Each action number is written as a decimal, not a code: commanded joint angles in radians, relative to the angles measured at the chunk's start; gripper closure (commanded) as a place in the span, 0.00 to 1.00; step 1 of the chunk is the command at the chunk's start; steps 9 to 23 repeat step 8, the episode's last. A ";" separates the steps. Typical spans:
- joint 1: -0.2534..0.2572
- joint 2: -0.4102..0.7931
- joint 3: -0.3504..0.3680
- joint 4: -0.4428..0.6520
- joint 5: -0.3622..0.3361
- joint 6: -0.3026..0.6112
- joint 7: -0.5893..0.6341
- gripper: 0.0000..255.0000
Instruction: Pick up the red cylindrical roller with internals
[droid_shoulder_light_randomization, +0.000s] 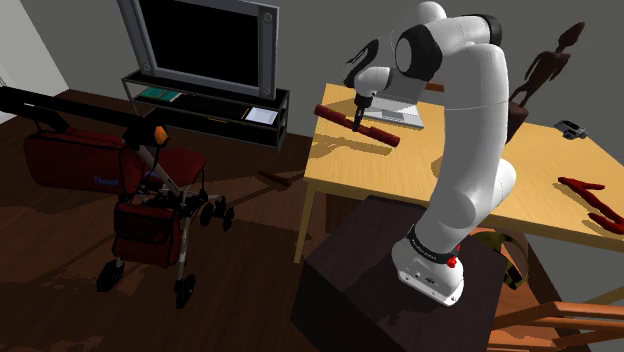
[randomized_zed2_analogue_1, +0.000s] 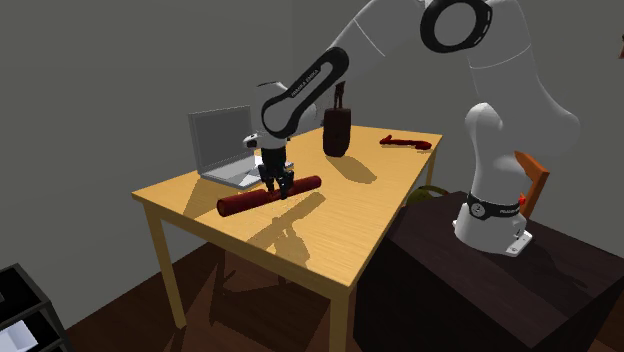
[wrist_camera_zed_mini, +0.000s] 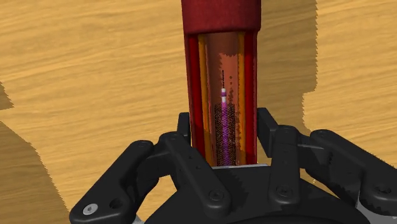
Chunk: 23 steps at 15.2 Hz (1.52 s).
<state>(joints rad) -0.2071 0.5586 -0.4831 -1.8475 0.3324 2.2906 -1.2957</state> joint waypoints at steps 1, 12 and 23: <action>0.005 -0.018 -0.008 0.004 -0.011 -0.020 0.006 1.00; 0.018 -0.062 -0.026 0.013 -0.038 -0.068 0.022 1.00; 0.018 -0.062 -0.026 0.013 -0.038 -0.068 0.022 1.00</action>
